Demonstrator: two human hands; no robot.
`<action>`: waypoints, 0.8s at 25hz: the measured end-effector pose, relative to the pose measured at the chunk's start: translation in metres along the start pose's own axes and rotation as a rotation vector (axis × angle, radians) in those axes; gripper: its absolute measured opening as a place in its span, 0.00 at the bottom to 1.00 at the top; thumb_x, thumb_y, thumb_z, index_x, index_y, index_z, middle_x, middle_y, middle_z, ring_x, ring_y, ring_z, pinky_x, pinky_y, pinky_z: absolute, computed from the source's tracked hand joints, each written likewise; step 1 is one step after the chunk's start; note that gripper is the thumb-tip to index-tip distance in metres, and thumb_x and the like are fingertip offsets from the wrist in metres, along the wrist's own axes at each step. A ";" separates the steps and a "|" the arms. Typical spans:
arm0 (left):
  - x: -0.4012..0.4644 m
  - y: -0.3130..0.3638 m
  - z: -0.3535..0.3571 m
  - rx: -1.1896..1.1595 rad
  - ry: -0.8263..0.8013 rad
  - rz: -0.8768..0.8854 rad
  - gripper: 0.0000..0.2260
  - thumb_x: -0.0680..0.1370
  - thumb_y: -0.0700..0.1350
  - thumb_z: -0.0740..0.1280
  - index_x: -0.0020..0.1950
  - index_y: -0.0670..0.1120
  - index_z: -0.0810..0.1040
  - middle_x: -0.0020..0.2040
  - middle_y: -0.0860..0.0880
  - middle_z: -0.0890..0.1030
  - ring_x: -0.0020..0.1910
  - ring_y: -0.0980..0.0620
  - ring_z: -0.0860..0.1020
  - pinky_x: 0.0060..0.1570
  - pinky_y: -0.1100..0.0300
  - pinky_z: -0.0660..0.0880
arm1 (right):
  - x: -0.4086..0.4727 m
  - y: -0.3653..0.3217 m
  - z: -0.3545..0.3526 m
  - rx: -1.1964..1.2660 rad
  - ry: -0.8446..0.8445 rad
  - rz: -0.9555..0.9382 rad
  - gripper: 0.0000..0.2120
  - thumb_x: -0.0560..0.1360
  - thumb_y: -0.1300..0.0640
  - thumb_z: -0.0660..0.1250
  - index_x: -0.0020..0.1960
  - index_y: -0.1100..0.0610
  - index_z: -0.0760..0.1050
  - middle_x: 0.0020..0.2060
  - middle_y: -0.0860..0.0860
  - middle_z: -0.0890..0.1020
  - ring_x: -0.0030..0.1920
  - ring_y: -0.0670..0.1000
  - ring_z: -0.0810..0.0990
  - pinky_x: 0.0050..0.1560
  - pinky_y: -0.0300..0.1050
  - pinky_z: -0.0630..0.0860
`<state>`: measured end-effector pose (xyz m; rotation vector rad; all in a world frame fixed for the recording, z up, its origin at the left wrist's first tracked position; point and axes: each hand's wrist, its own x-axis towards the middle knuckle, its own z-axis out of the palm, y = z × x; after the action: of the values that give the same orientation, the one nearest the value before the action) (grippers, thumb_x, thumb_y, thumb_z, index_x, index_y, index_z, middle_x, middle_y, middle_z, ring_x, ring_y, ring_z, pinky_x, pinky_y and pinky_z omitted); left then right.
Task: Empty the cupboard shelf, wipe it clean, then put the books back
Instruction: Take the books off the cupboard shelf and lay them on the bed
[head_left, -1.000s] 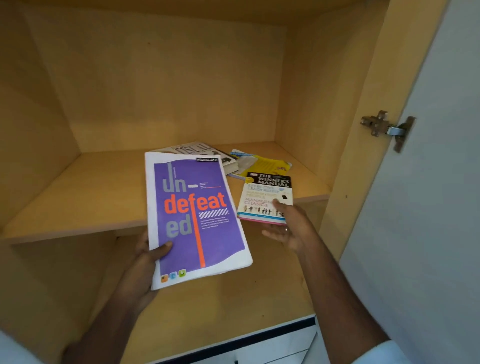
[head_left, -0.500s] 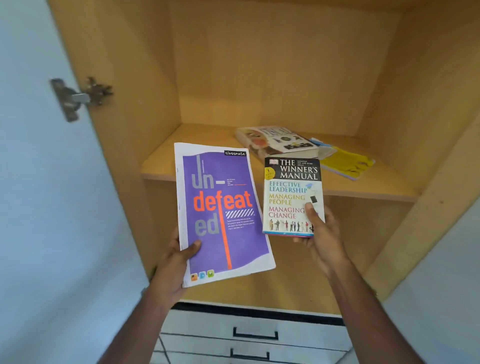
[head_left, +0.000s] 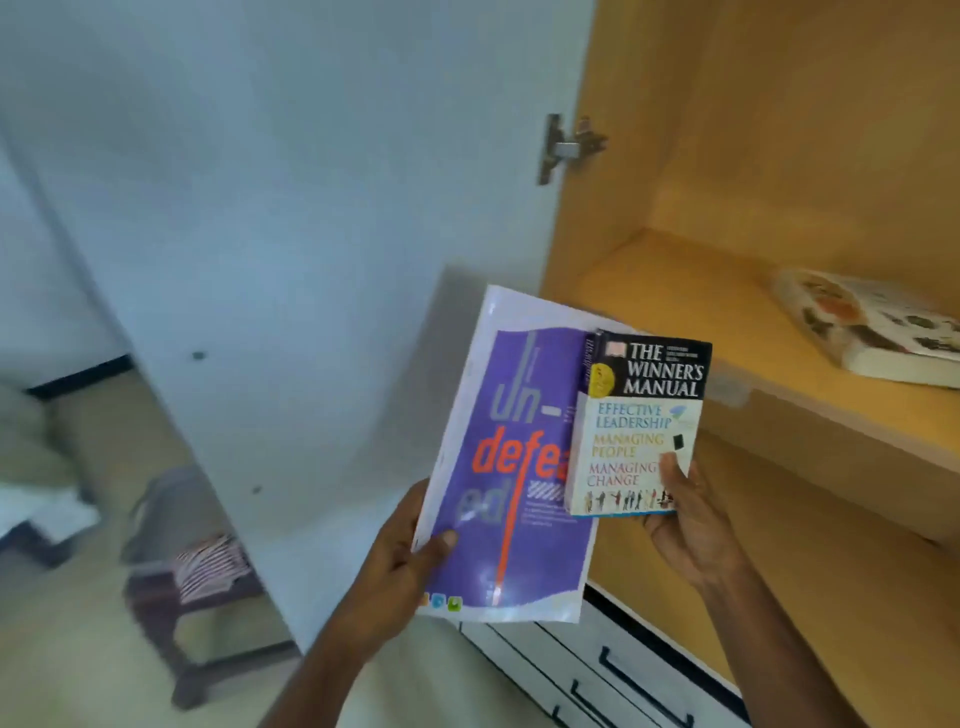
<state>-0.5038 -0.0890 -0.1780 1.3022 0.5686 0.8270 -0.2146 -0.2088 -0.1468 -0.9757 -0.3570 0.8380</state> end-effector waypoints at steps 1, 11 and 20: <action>-0.017 0.001 -0.011 -0.009 0.044 -0.017 0.19 0.79 0.35 0.69 0.69 0.47 0.75 0.63 0.46 0.83 0.58 0.46 0.82 0.50 0.59 0.80 | 0.007 0.008 0.009 -0.019 -0.057 0.044 0.20 0.77 0.58 0.60 0.68 0.52 0.74 0.64 0.55 0.82 0.59 0.54 0.83 0.48 0.53 0.85; -0.249 -0.029 -0.068 -0.250 0.920 -0.008 0.28 0.74 0.30 0.65 0.71 0.51 0.75 0.67 0.42 0.80 0.62 0.44 0.81 0.54 0.50 0.81 | -0.021 0.157 0.155 -0.368 -0.762 0.625 0.19 0.75 0.64 0.58 0.60 0.53 0.81 0.58 0.59 0.84 0.56 0.59 0.85 0.51 0.60 0.83; -0.420 -0.141 -0.053 -0.487 1.744 0.027 0.25 0.76 0.32 0.67 0.71 0.49 0.74 0.64 0.40 0.81 0.59 0.37 0.81 0.57 0.36 0.78 | -0.178 0.331 0.204 -0.877 -1.302 0.728 0.10 0.77 0.58 0.69 0.57 0.58 0.78 0.48 0.58 0.87 0.43 0.56 0.87 0.37 0.52 0.84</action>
<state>-0.7676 -0.3993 -0.3609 -0.1610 1.5242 1.8904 -0.6067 -0.1301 -0.2988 -1.2502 -1.6478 2.0472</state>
